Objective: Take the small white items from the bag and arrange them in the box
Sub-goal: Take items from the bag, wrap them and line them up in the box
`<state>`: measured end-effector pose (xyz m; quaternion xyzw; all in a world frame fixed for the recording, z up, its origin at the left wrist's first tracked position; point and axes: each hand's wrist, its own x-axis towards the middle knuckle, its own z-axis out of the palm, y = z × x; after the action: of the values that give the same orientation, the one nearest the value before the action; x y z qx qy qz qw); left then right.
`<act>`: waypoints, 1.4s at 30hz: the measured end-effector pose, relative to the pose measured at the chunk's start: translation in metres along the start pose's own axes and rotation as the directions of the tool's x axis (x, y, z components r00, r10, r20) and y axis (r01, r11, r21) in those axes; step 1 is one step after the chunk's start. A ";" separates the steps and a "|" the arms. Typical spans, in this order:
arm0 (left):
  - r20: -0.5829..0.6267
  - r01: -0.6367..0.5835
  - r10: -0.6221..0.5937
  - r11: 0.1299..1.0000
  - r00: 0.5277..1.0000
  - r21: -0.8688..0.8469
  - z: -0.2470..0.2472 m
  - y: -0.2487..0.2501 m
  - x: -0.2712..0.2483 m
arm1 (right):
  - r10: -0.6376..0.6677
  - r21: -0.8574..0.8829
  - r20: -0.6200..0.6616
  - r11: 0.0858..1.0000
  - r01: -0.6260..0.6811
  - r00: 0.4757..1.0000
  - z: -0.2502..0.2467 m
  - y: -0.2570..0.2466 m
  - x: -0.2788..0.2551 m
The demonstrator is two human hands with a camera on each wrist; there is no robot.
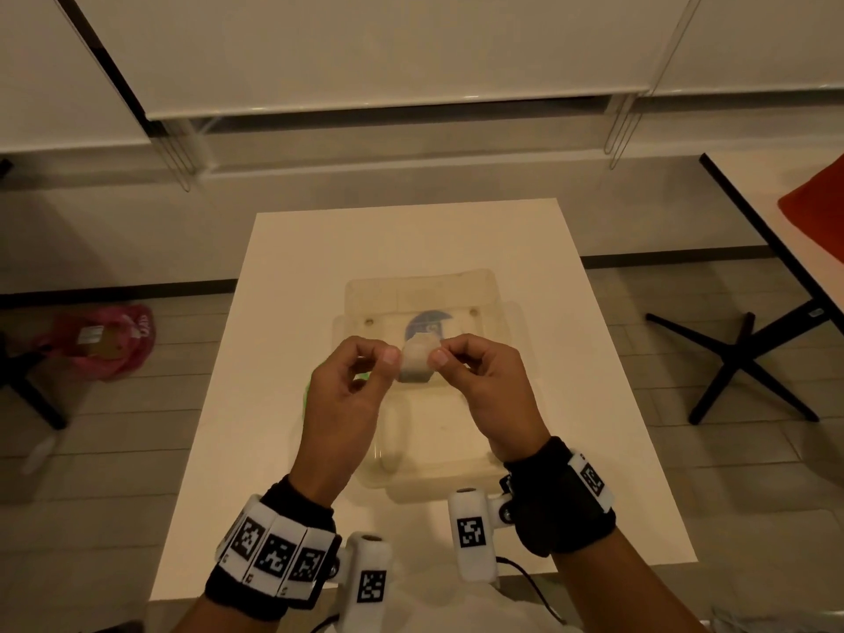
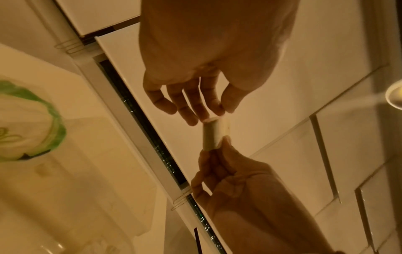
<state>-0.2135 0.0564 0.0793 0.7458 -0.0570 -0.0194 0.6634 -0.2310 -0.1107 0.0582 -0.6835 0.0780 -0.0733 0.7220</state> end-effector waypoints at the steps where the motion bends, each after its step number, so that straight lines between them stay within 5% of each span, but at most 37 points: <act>1: 0.001 0.034 -0.033 0.998 0.999 -0.045 -0.001 0.000 0.002 | 0.001 0.004 -0.002 1.000 -0.001 1.000 0.000 -0.001 0.000; 6: 0.163 0.075 -0.079 0.997 0.983 0.032 -0.003 0.000 0.005 | -0.003 0.000 0.022 1.000 0.003 1.000 0.000 -0.004 0.001; 13: 0.084 0.105 -0.105 0.994 0.991 0.006 0.002 -0.006 0.004 | 0.054 0.064 0.007 0.996 -0.055 0.998 -0.001 -0.010 -0.001; 17: 0.107 0.146 -0.139 0.988 0.984 -0.057 0.002 -0.002 0.002 | 0.053 -0.053 0.088 0.997 -0.049 0.995 -0.002 -0.010 0.000; 25: 0.151 0.257 -0.246 0.965 0.957 -0.056 0.004 -0.007 0.004 | 0.097 -0.008 0.072 0.995 -0.096 0.993 -0.001 -0.012 0.001; 27: 0.201 0.357 -0.323 0.919 0.925 -0.166 0.003 -0.003 0.003 | 0.078 -0.050 0.109 0.996 -0.073 0.991 -0.004 -0.011 0.002; 30: 0.408 0.560 -0.413 0.744 0.815 -0.365 0.001 0.002 0.002 | 0.005 -0.124 0.264 0.992 0.029 0.965 -0.005 -0.013 0.001; 33: 0.539 0.671 -0.436 0.632 0.721 -0.387 -0.001 -0.001 0.001 | -0.026 -0.119 0.357 0.990 0.074 0.934 0.000 -0.016 -0.001; 35: 0.558 0.683 -0.438 0.634 0.704 -0.364 -0.001 -0.003 0.000 | -0.030 -0.148 0.352 0.985 0.087 0.936 0.001 -0.015 -0.001; 37: 0.531 0.650 -0.440 0.693 0.724 -0.312 -0.002 -0.006 -0.002 | -0.026 -0.153 0.340 0.985 0.082 0.940 0.000 -0.016 0.000; 42: 0.349 0.471 -0.356 0.813 0.867 -0.341 -0.007 -0.011 -0.005 | -0.066 -0.279 0.286 0.949 0.149 0.956 -0.003 -0.019 0.003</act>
<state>-0.2166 0.0650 0.0692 0.5716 0.0241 -0.2773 0.7719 -0.2284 -0.1157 0.0770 -0.7911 -0.0496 -0.0055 0.6097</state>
